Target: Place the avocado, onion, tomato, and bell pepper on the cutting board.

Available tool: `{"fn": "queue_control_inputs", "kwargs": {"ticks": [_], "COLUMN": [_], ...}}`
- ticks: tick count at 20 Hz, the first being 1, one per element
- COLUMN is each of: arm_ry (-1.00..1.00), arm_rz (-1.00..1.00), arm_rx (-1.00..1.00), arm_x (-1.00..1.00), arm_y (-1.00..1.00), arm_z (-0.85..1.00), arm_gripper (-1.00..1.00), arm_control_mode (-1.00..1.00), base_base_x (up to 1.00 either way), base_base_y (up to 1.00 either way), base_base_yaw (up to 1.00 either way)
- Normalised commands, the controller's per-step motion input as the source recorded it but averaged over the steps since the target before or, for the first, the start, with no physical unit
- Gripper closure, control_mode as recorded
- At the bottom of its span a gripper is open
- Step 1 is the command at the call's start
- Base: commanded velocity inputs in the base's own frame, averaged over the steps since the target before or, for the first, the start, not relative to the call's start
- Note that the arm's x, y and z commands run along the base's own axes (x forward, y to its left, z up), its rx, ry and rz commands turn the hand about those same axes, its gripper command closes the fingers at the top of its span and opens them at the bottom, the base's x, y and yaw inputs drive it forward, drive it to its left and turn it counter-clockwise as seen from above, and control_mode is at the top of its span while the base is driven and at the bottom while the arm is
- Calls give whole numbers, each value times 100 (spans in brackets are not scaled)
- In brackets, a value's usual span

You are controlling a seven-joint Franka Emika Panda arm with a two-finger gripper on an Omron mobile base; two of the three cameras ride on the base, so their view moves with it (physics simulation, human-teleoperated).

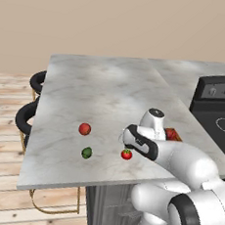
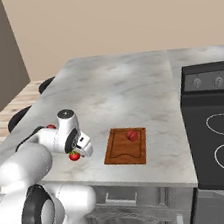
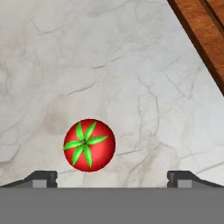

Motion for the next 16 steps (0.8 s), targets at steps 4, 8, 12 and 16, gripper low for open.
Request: {"fn": "queue_control_inputs", "kwargs": {"ticks": [4,8,12,16], "arm_ry": [-7,-4,-3,0], "arm_rz": [0,0,0,0], "arm_rx": [0,0,0,0], "arm_x": [10,8,15,12], "arm_y": [0,1,6,20], "arm_z": [-9,-14,-17,-16], "arm_gripper": [-100,-100,-100,-100], "arm_control_mode": [-100,-100,-100,-100], "base_base_x": [0,0,0,0], "base_base_y": [0,0,0,0], "base_base_yaw": [0,0,0,0]}}
